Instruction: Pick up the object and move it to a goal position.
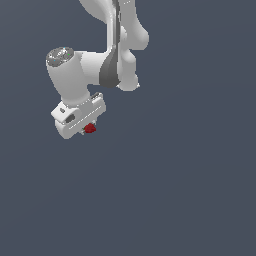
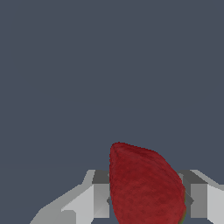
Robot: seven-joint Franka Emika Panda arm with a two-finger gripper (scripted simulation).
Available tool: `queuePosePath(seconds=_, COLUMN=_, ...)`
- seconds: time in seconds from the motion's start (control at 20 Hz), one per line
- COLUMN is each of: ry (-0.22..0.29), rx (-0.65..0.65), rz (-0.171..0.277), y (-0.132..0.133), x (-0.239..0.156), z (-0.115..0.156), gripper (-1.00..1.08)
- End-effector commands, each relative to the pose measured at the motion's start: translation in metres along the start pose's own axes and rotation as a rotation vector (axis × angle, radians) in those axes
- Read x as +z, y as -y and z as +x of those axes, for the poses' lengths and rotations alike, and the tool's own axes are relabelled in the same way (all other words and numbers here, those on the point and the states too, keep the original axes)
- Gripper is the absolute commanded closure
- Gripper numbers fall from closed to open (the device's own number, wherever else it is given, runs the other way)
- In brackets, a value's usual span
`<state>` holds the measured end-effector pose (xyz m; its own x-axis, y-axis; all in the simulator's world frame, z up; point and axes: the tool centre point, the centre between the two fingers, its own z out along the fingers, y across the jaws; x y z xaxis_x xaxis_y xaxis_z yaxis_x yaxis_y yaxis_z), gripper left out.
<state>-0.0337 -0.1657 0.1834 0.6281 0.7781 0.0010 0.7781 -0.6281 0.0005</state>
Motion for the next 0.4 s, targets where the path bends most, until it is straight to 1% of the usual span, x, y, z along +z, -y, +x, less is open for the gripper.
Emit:
queuePosePath(seconds=0.0, ry=0.0, rx=0.0, rz=0.001, y=-0.004, x=-0.0062, z=-0.0006, gripper=1.08)
queuePosePath(seconds=0.35, ry=0.001, rx=0.0, rz=0.0, y=-0.0058, x=-0.007, z=-0.0003, gripper=1.08)
